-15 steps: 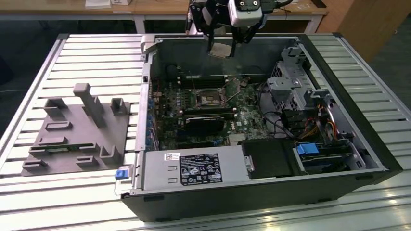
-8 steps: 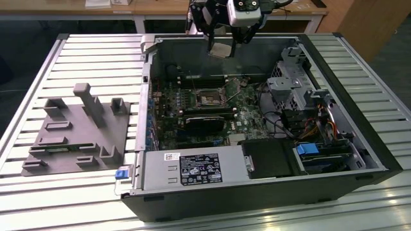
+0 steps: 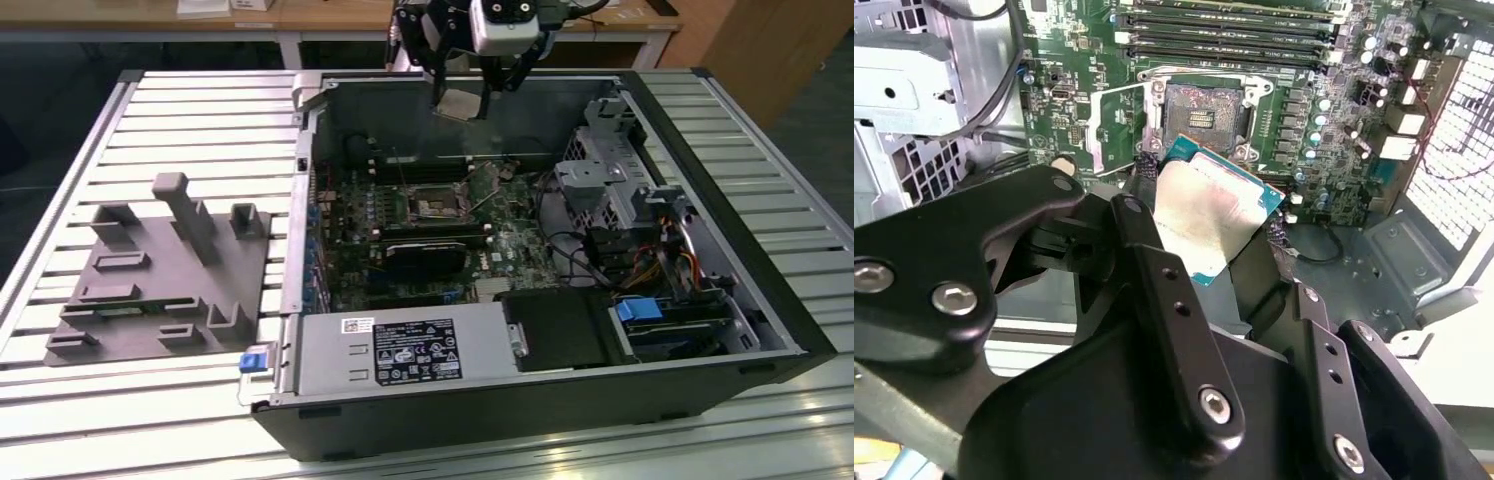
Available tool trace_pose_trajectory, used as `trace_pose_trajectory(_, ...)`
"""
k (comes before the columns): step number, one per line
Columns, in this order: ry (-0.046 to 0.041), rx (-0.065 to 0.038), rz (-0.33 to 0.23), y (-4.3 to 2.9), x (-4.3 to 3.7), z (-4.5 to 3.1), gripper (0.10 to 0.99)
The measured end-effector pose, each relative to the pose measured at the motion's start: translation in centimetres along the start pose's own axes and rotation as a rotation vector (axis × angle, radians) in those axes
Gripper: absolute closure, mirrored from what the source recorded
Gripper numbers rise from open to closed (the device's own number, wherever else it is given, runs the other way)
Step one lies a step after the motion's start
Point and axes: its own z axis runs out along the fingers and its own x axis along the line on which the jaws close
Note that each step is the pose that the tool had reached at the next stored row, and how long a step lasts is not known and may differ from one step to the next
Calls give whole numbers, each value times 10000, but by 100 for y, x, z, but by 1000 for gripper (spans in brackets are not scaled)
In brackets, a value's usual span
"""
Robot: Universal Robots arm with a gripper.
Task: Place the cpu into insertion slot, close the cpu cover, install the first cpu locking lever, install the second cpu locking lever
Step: 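Place the cpu into insertion slot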
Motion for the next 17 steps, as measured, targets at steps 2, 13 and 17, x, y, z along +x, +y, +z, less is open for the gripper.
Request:
trace_pose_trajectory(2, -6, -1, 62, 0, 0, 1, 545)
trace_pose_trajectory(13, -36, -8, 407, -1, 1, 2, 545)
trace_pose_trajectory(17, -48, -11, 534, -1, 1, 2, 545)
